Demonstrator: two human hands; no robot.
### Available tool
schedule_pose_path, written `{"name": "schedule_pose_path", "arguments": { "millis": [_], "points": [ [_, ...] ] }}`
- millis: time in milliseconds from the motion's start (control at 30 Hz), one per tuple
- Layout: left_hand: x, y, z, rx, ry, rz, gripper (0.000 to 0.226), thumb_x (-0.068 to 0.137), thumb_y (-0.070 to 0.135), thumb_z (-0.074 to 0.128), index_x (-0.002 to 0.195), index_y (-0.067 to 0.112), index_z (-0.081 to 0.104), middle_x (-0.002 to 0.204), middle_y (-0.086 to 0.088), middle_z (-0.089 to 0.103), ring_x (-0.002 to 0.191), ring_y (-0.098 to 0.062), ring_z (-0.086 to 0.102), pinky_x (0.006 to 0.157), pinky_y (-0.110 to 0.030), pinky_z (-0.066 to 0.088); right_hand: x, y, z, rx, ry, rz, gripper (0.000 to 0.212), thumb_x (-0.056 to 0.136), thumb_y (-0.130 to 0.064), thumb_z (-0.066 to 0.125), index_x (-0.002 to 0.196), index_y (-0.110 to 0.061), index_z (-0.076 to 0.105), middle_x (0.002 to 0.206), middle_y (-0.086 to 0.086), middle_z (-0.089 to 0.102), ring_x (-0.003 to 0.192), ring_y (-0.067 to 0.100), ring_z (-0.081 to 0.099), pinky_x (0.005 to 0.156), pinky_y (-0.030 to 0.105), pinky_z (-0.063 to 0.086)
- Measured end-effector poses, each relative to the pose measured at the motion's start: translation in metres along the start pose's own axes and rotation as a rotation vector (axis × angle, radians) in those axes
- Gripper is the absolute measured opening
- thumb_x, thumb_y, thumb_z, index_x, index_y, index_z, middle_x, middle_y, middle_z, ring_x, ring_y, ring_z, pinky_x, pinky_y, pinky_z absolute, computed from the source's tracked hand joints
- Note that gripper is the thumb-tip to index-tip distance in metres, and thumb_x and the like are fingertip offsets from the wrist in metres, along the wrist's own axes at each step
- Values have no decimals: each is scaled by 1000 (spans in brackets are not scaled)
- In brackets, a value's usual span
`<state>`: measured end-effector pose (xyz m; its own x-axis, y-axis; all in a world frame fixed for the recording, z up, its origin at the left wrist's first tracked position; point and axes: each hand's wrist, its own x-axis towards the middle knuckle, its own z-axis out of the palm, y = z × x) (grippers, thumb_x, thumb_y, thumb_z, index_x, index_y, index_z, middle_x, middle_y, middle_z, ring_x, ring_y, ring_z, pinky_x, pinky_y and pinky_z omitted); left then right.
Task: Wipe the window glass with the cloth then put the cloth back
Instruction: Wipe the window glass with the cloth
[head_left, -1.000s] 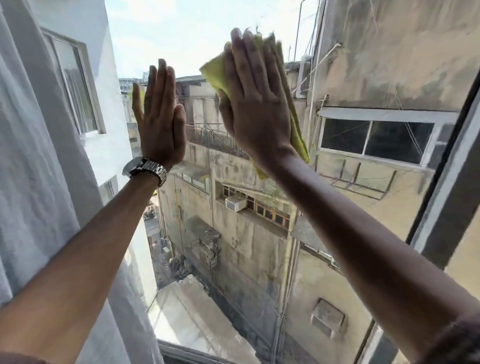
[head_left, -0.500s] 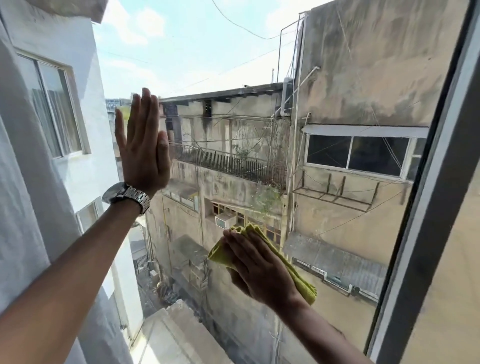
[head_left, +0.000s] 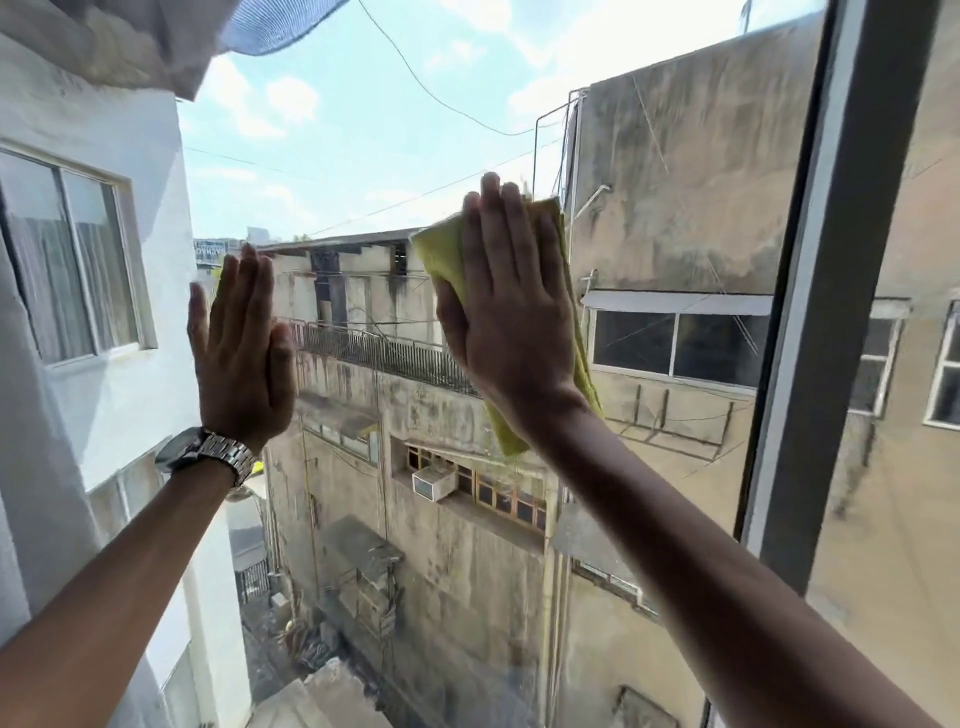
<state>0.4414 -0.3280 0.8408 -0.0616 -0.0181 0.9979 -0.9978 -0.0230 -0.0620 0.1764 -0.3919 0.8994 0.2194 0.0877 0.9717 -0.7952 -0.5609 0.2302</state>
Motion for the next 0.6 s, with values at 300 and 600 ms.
{"name": "schedule_pose_path", "arguments": {
  "millis": [300,600],
  "points": [
    [0,5,-5,18,-28,-33,59,103,23,27,159,4,23,168,-18,24,159,-25,17,129,-59,11,33,-47,16,67,45,100,59,107,-37,37,156,-3,35,163,17,32,153,32,25,127,50,19],
    [4,8,-11,2,-63,-48,60,103,26,22,159,5,23,169,-15,23,159,-23,16,130,-55,11,-79,-95,21,144,-157,-79,65,102,-34,49,156,-1,32,165,15,28,154,30,23,129,48,14]
  ]
}}
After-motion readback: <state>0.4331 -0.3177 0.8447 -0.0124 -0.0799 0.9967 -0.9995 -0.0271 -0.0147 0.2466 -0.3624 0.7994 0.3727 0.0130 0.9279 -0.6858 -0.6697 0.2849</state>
